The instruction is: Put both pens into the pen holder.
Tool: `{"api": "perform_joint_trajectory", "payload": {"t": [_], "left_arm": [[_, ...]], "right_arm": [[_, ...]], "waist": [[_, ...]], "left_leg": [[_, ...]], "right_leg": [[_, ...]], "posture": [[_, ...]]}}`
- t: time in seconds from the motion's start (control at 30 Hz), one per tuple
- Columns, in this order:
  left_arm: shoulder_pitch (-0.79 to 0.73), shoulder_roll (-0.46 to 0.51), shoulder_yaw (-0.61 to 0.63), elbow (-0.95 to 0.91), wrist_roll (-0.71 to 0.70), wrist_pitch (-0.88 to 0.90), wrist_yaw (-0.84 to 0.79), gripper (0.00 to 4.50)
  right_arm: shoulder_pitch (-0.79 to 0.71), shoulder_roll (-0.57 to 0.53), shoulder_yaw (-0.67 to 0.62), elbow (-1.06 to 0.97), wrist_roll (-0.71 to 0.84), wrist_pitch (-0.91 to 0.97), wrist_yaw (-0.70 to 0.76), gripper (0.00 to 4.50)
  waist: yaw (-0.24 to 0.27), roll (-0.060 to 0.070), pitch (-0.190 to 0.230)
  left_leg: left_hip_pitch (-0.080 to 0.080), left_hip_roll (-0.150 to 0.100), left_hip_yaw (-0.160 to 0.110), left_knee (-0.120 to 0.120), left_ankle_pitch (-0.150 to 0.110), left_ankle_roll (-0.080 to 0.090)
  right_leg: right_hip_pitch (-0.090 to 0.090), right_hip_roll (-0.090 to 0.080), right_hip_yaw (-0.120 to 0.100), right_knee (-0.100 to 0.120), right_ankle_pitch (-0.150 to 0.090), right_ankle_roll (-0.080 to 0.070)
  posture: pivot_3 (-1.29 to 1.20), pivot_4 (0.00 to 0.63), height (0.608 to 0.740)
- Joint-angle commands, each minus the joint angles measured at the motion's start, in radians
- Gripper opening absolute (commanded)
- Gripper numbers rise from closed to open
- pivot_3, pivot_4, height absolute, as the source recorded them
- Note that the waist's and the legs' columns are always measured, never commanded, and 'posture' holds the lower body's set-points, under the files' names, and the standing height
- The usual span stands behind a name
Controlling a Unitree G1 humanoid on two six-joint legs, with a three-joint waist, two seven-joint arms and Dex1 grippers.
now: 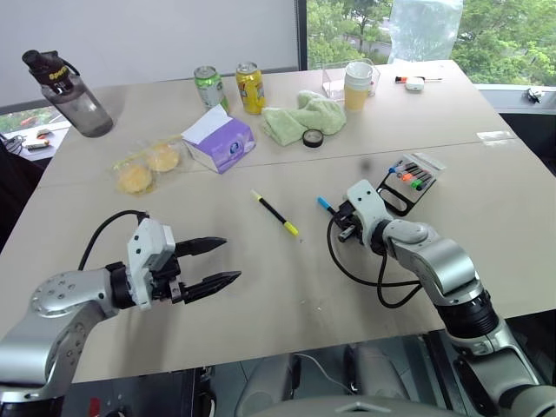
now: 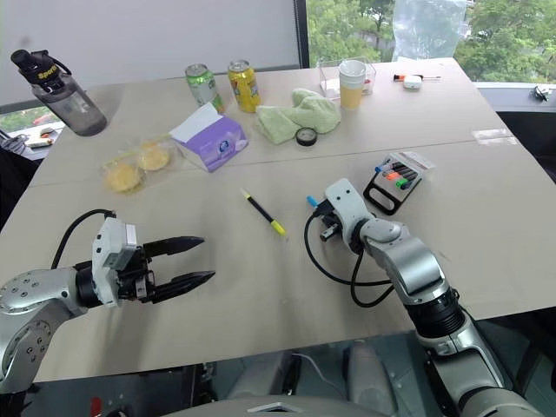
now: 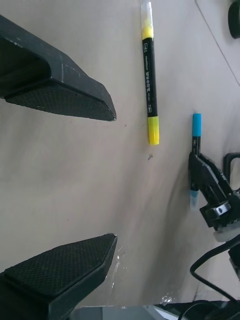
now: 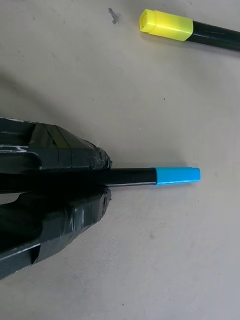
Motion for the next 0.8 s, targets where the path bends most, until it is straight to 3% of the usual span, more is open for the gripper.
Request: {"api": "perform_joint_trajectory", "payload": {"t": [0.03, 0.33, 0.5, 0.7, 0.8], "left_arm": [[-0.037, -0.039, 0.002, -0.006, -0.038, 0.013, 0.048, 3.71], [-0.194, -0.285, -0.062, 0.003, -0.198, 0.294, 0.428, 3.71], [-0.262, -0.403, -0.086, 0.001, -0.282, 0.341, 0.519, 3.71], [-0.331, -0.462, -0.105, 0.023, -0.335, 0.339, 0.527, 3.71], [-0.339, -0.455, -0.120, 0.023, -0.334, 0.321, 0.478, 2.82]], "right_arm": [[0.008, 0.001, -0.005, -0.039, -0.002, -0.016, 0.007, 0.03], [0.037, -0.008, -0.054, -0.165, 0.088, -0.229, 0.151, 0.03], [0.065, 0.001, -0.045, -0.202, 0.152, -0.352, 0.254, 0.03], [0.075, -0.004, -0.017, -0.208, 0.160, -0.405, 0.296, 0.03], [0.069, -0.008, -0.005, -0.198, 0.153, -0.428, 0.309, 0.00]], "waist": [[0.000, 0.000, 0.000], [-0.001, 0.000, 0.000], [0.000, -0.001, 0.000], [0.000, -0.001, 0.000], [0.000, -0.001, 0.000]], "left_leg": [[0.000, 0.000, 0.000, 0.000, 0.000, 0.000], [0.000, 0.000, 0.000, 0.001, 0.000, 0.000], [0.000, 0.000, -0.001, 0.002, 0.000, 0.000], [0.000, 0.000, 0.000, 0.002, 0.000, 0.000], [0.000, 0.000, 0.000, 0.002, 0.000, 0.000]], "right_leg": [[0.000, 0.000, 0.000, 0.000, 0.000, 0.000], [0.000, 0.000, 0.000, 0.001, 0.000, 0.000], [0.000, 0.000, -0.001, 0.001, 0.000, 0.000], [0.000, 0.000, -0.001, 0.001, 0.000, 0.000], [0.000, 0.000, -0.002, 0.001, 0.000, 0.000]], "posture": [[0.00, 0.150, 0.740], [0.00, 0.150, 0.740], [0.00, 0.150, 0.740], [0.00, 0.150, 0.740], [0.00, 0.150, 0.740]]}}
